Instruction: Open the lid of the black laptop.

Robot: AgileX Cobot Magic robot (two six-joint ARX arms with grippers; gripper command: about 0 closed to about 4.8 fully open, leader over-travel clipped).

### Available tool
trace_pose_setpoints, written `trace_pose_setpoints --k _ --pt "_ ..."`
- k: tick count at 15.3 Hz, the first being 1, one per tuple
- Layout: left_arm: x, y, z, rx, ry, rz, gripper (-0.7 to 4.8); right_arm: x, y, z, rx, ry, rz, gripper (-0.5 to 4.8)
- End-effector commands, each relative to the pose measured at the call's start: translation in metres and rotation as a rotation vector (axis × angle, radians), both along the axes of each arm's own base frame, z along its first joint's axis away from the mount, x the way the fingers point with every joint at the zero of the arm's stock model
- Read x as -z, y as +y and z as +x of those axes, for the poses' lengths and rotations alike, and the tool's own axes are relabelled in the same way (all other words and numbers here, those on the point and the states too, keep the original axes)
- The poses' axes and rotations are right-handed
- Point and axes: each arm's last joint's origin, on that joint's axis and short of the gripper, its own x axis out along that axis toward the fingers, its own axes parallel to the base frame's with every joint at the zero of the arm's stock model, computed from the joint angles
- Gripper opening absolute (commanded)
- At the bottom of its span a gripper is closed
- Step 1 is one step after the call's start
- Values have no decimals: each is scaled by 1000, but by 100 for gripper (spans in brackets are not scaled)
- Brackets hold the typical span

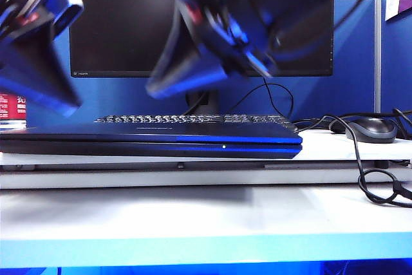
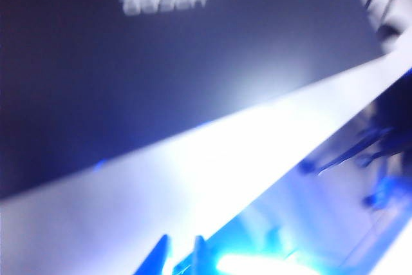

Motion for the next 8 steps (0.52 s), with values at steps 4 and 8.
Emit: trace_pose_setpoints --k 4,8 --pt "3 6 0 -88 -20 162 52 5 -11 14 157 -14 -78 -6" --pt "4 6 4 -121 -51 195 53 12 -21 19 204 29 -146 -6"
